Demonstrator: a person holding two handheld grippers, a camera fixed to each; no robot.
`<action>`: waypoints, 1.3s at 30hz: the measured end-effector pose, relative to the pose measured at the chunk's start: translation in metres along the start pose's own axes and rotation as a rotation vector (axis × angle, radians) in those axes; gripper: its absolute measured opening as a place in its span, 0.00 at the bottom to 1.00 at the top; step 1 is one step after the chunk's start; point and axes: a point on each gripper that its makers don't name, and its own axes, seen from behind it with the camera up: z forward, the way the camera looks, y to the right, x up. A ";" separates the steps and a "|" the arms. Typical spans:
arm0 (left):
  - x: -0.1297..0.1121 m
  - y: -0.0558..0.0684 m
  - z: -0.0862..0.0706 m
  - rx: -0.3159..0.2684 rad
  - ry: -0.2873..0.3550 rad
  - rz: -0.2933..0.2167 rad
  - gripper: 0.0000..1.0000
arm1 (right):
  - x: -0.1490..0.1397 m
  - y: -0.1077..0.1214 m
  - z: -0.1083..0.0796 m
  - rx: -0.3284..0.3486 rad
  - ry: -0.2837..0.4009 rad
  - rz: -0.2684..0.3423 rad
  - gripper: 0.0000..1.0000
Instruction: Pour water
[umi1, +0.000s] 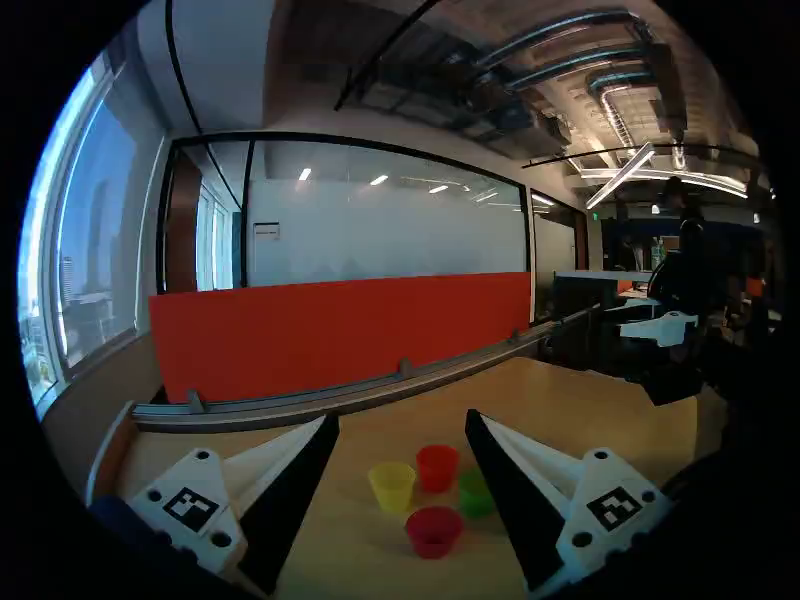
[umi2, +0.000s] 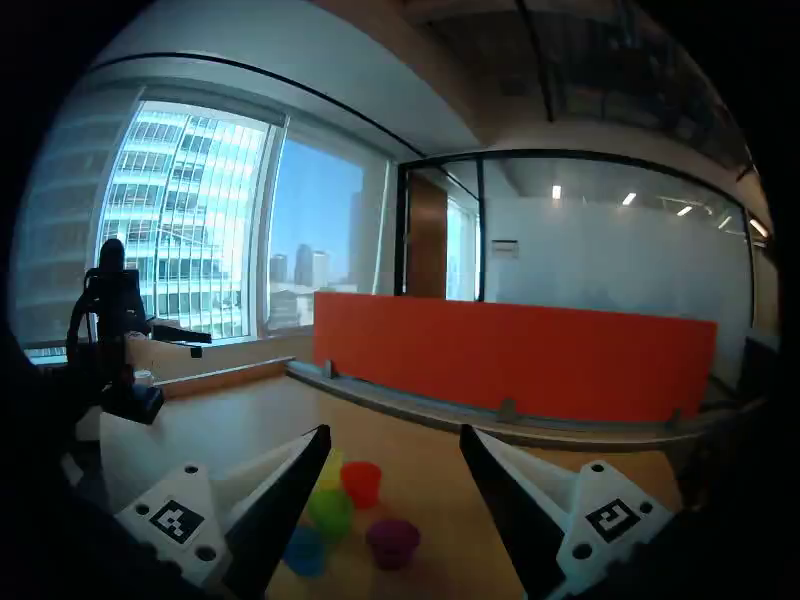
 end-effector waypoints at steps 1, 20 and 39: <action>-0.002 0.001 0.001 -0.007 -0.005 -0.002 0.94 | -0.001 -0.001 0.001 0.006 -0.005 0.001 1.00; -0.025 0.015 0.007 -0.100 -0.075 0.038 0.94 | -0.012 -0.018 0.006 0.084 -0.070 -0.012 1.00; -0.066 0.040 0.014 -0.174 -0.149 0.070 0.94 | -0.054 -0.012 0.002 0.095 -0.161 -0.012 1.00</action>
